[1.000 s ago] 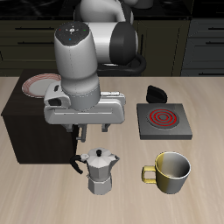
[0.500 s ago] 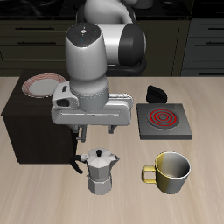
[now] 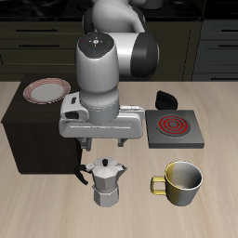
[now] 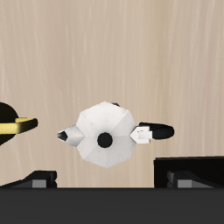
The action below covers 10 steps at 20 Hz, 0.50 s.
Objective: Place moka pot on the flat stove and turn off the stove
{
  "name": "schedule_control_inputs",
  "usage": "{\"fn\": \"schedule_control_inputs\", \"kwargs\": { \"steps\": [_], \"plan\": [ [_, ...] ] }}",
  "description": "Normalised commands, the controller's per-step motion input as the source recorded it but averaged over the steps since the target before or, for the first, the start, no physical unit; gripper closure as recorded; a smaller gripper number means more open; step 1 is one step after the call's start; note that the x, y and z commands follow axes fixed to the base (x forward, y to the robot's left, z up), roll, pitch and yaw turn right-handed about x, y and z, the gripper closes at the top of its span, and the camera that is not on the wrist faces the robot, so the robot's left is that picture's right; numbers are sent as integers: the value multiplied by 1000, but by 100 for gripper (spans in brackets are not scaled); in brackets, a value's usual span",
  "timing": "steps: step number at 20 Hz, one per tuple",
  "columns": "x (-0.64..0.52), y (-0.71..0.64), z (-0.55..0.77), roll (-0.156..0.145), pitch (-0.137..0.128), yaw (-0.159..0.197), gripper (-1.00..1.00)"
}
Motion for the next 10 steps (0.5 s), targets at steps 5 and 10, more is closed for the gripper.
{"fn": "schedule_control_inputs", "kwargs": {
  "steps": [5,10],
  "plan": [
    [-23,-7,-146,-18,-28,41,-100],
    [-77,165,-189,4,-23,38,-100]
  ]
}}
